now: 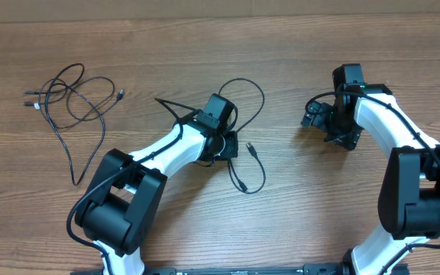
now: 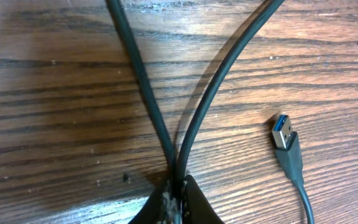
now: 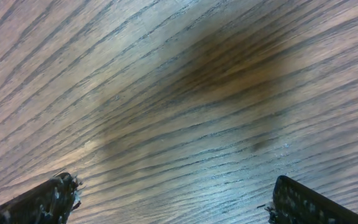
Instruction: Untangle cables
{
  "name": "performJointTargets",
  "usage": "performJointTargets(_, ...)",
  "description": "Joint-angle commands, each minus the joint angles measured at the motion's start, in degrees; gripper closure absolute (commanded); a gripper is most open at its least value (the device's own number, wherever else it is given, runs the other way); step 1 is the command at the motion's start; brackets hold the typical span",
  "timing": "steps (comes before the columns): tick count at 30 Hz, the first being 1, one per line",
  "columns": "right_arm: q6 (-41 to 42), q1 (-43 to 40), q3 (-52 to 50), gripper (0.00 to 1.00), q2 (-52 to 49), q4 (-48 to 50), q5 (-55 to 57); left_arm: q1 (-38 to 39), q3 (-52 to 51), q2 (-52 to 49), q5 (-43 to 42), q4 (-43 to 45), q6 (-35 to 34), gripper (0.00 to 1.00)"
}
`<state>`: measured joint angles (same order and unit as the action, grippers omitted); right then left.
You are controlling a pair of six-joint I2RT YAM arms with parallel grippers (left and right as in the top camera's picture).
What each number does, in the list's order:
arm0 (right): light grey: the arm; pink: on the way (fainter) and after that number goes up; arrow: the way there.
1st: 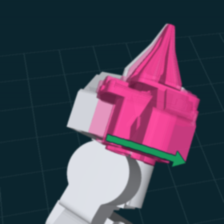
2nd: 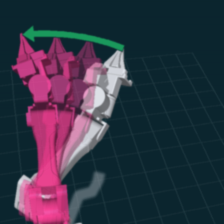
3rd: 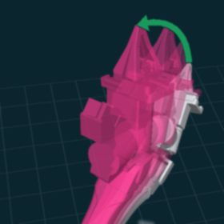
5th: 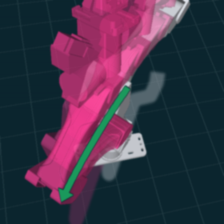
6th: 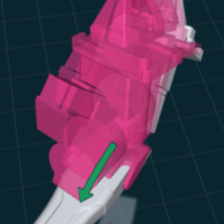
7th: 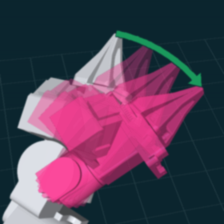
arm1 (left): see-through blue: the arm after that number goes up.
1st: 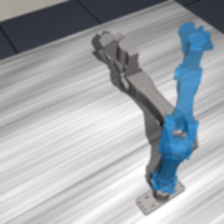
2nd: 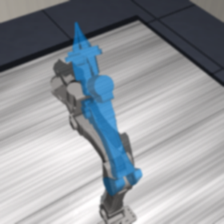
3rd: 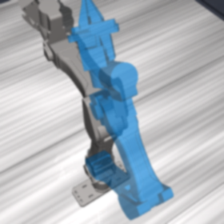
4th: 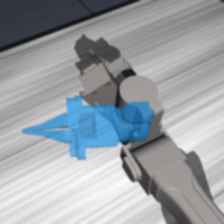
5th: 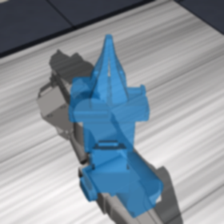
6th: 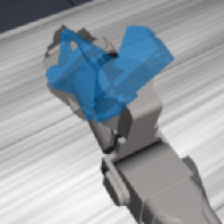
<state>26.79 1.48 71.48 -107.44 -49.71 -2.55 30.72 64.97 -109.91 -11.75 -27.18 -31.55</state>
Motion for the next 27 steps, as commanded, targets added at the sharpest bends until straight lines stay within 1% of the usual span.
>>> performJointTargets(1,-0.3,-0.1,0.9,0.00,0.0,0.1,0.5,1.5,-1.1,-2.2,1.6,-1.2,-2.4,0.90)
performJointTargets(4,-0.3,-0.1,0.9,0.00,0.0,0.1,0.6,2.7,-1.1,-2.2,1.6,-1.7,-4.3,0.88)
performJointTargets(7,-0.3,-0.1,0.9,0.00,0.0,0.1,0.5,4.8,-1.1,-2.2,1.6,-2.2,-6.4,0.75)
performJointTargets(13,-0.3,-0.1,0.9,0.00,0.0,0.1,0.5,7.6,-1.1,-2.2,1.6,-2.4,-8.1,0.66)
performJointTargets(15,-0.3,-0.1,0.9,0.00,0.0,0.1,0.6,8.4,-1.1,-2.2,1.6,-2.9,-9.9,0.60)
performJointTargets(18,-0.3,-0.1,0.9,0.00,0.0,0.1,0.5,9.5,-1.1,-2.2,0.6,-4.1,-14.9,0.44)
performJointTargets(21,-0.3,-0.1,0.9,0.00,0.0,0.1,0.6,10.4,-1.1,-2.2,-1.3,-4.8,-17.6,0.40)
performJointTargets(23,-0.3,-0.1,0.9,0.00,0.0,0.1,0.5,11.6,-1.1,-2.2,-1.8,-5.5,-19.9,0.32)
performJointTargets(24,-0.3,-0.1,0.9,0.00,0.0,0.1,0.5,12.0,-1.1,-2.2,-1.8,-5.6,-20.4,0.30)
performJointTargets(26,-0.3,-0.1,0.9,0.00,0.0,0.1,0.6,12.7,-1.1,-2.2,-1.8,-5.6,-20.4,0.22)
performJointTargets(27,-0.3,-0.1,0.9,0.00,0.0,0.1,0.5,13.1,-1.1,-2.2,-1.8,-5.5,-20.4,0.20)
